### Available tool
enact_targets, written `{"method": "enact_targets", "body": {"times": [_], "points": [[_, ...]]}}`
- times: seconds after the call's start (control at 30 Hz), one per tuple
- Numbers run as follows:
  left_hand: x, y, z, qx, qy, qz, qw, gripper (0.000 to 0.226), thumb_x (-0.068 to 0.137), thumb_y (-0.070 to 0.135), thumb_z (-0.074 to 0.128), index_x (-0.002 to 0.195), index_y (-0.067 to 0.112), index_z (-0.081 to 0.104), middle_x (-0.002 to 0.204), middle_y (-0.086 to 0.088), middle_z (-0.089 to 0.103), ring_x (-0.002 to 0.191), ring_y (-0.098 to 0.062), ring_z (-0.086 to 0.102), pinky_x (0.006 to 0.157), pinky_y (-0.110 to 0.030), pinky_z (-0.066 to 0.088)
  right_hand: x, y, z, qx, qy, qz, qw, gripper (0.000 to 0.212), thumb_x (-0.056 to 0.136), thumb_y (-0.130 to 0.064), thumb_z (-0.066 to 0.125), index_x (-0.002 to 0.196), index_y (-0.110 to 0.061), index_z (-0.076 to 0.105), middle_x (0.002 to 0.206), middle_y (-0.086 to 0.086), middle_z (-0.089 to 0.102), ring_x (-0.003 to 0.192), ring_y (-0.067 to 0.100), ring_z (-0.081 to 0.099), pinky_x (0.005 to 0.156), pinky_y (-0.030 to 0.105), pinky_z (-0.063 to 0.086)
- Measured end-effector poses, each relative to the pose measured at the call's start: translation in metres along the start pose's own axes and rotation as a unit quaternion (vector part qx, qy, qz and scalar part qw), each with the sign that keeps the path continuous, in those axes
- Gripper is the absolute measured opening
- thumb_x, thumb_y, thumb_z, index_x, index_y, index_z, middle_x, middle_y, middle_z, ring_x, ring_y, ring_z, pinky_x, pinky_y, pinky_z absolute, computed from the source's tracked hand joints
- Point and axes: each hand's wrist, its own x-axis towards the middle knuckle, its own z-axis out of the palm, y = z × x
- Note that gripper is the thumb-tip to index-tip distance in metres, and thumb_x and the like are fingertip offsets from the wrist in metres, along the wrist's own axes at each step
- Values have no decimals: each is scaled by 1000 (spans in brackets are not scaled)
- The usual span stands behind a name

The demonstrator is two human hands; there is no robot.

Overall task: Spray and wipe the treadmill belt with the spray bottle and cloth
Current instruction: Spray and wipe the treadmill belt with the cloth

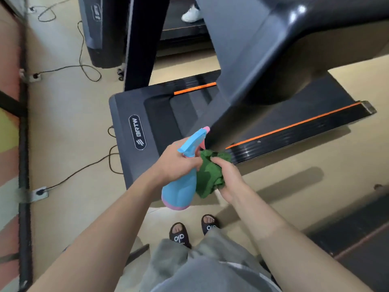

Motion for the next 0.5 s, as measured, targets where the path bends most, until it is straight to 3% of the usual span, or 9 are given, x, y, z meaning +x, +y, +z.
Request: {"method": "enact_targets", "body": {"times": [0.1, 0.2, 0.3, 0.4, 0.5], "points": [[2, 8, 13, 26, -40, 38, 998, 22, 73, 30, 68, 95, 29, 63, 80, 3, 64, 88, -32, 67, 95, -51, 58, -9, 1, -11, 68, 40, -12, 997, 54, 71, -32, 73, 121, -10, 68, 112, 15, 74, 101, 34, 72, 80, 40, 57], [7, 11, 31, 20, -88, 60, 994, 30, 82, 37, 73, 109, 32, 62, 87, 4, 69, 94, -32, 68, 99, -56, 56, -16, -1, -30, 140, 56, -16, 988, 38, 92, -27, 58, 123, -7, 67, 116, 17, 72, 106, 33, 70, 90, 43, 56], [13, 23, 52, 36, -135, 91, 986, 42, 87, 41, 70, 118, 66, 57, 101, 18, 70, 94, -16, 67, 103, -44, 56, -26, -10, -55, 194, 68, -33, 978, 36, 94, -22, 55, 123, -3, 66, 117, 19, 71, 109, 34, 68, 100, 48, 51], [20, 32, 80, 38, -163, 99, 981, 50, 94, 28, 69, 129, 62, 58, 103, 24, 69, 93, -8, 64, 100, -29, 52, -37, -21, -86, 215, 88, -54, 971, 38, 91, -18, 58, 125, -2, 66, 117, 18, 71, 112, 35, 67, 104, 50, 48], [30, 44, 108, 67, -181, 93, 977, 35, 97, 21, 64, 115, 52, 62, 99, 15, 68, 96, -13, 62, 99, -31, 49, -46, -32, -118, 248, 120, -69, 959, 35, 91, -13, 60, 123, -1, 65, 115, 19, 72, 102, 34, 71, 91, 46, 57]]}}
